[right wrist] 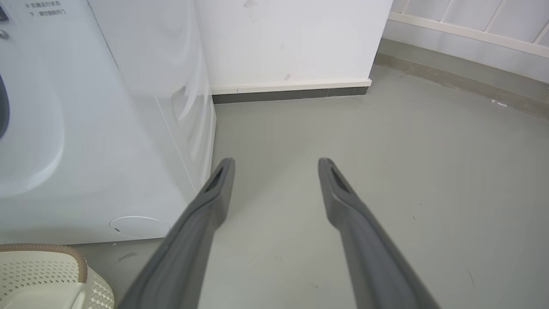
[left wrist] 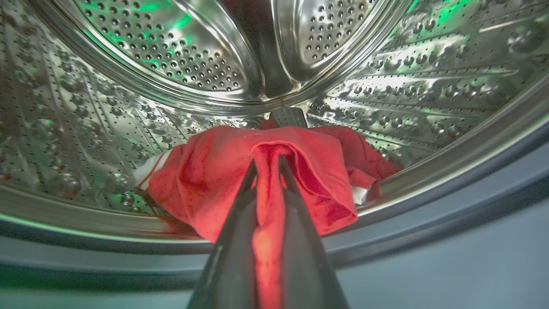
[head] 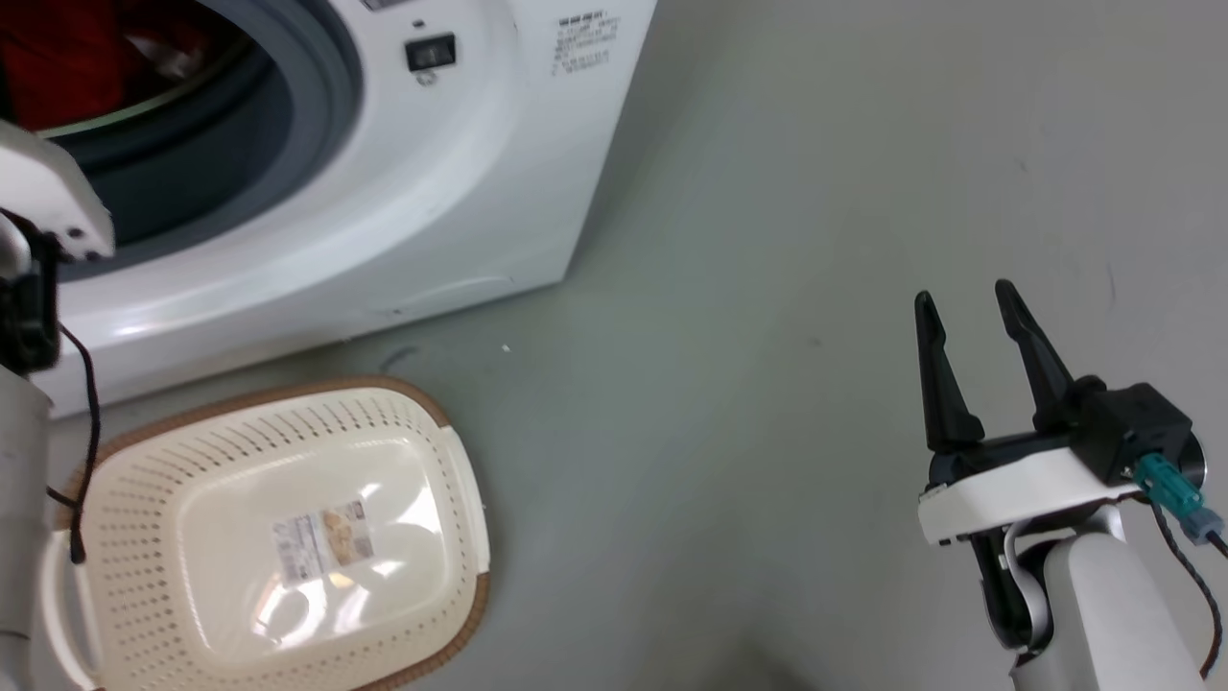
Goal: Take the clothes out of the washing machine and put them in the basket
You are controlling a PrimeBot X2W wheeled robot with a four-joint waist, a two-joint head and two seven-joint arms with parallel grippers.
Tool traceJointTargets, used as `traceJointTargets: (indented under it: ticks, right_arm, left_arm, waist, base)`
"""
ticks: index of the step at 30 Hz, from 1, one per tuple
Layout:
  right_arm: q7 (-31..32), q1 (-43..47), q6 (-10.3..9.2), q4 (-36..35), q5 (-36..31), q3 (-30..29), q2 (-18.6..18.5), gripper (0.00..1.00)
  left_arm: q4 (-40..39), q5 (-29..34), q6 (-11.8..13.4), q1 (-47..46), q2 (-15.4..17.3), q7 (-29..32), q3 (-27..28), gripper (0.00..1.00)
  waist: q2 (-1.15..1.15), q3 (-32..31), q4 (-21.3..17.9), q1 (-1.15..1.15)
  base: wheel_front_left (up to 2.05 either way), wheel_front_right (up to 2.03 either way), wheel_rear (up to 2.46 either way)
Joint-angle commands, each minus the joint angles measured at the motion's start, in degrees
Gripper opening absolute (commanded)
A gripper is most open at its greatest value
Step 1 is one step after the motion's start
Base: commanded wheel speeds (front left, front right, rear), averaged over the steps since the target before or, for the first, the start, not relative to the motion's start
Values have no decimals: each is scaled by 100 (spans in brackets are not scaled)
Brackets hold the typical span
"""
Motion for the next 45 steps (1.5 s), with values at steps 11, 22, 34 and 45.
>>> traceJointTargets:
  ticks: [11,22,34,45]
  right_arm:
    - [140,642,-4,-16,-214,-234,-6,100]
    - [391,1036,-4,-387,-312,-341,-6,100]
    - [639,1344,-4,-701,-379,-436,-5,100]
    - [786,1502,-4,-877,-362,-342,-5,100]
  left_arm:
    - [-132,-193,-178,817,-424,-778,-147,0]
    - [-1082,-314,-51,1529,-517,-753,-193,0]
    - [-3659,-270,587,2867,-556,-283,-230,0]
    - [-4790,-436,1278,4683,-827,45,-240,0]
  waist:
    - [0,-1483,620,0]
    - [0,-1975,946,0]
    - [0,-2354,1376,0]
    - [0,-2394,1548,0]
  base:
    - [0,0,0]
    - [0,0,0]
    - [0,0,0]
    - [0,0,0]
